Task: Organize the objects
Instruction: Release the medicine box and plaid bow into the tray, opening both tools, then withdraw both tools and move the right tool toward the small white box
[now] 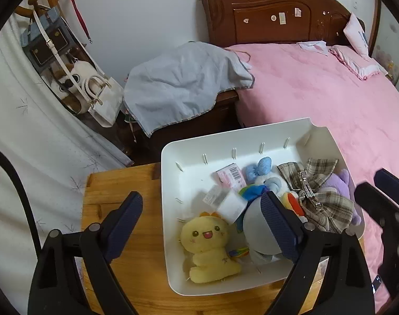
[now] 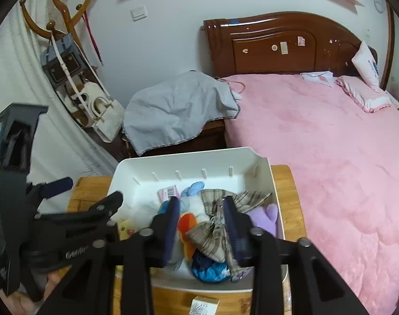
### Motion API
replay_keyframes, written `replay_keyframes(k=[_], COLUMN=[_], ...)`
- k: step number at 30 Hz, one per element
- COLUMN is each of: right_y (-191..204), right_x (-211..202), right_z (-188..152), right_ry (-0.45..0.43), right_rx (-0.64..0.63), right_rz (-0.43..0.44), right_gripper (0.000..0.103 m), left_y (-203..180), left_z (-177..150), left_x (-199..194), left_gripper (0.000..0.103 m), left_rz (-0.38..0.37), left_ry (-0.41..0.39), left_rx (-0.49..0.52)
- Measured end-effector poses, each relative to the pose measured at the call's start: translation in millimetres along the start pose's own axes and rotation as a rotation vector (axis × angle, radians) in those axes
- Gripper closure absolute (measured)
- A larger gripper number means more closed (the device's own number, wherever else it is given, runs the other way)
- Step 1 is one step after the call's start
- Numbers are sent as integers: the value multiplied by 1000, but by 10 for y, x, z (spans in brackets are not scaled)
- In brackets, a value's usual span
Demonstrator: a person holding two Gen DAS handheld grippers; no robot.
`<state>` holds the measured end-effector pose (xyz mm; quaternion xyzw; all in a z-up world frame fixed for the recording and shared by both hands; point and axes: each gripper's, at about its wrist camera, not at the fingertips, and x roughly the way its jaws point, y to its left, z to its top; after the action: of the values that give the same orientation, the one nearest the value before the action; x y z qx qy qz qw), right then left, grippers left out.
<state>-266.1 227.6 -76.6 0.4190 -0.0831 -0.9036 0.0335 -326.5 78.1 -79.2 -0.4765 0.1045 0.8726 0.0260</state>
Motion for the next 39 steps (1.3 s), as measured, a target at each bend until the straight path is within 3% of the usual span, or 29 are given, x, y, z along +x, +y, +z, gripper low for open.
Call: replay_keyframes(k=[6, 15, 27, 39], right_y=[45, 72, 181, 197], right_x=[-167, -522, -995, -892], right_z=[-119, -268, -636, -1208], right_ry=[-12, -59, -98, -60], right_rx=[-19, -34, -64, -50], right_rz=[27, 51, 83, 63], right_gripper=[60, 53, 44, 40], left_y=[-34, -111, 91, 322], left_z=[-53, -227, -703, -1533], left_x=[-103, -570, -1271, -1421], left_gripper=[8, 8, 8, 8], left_rz=[20, 53, 96, -18], left_ry=[-5, -96, -177, -144], left_rx=[22, 84, 33, -81])
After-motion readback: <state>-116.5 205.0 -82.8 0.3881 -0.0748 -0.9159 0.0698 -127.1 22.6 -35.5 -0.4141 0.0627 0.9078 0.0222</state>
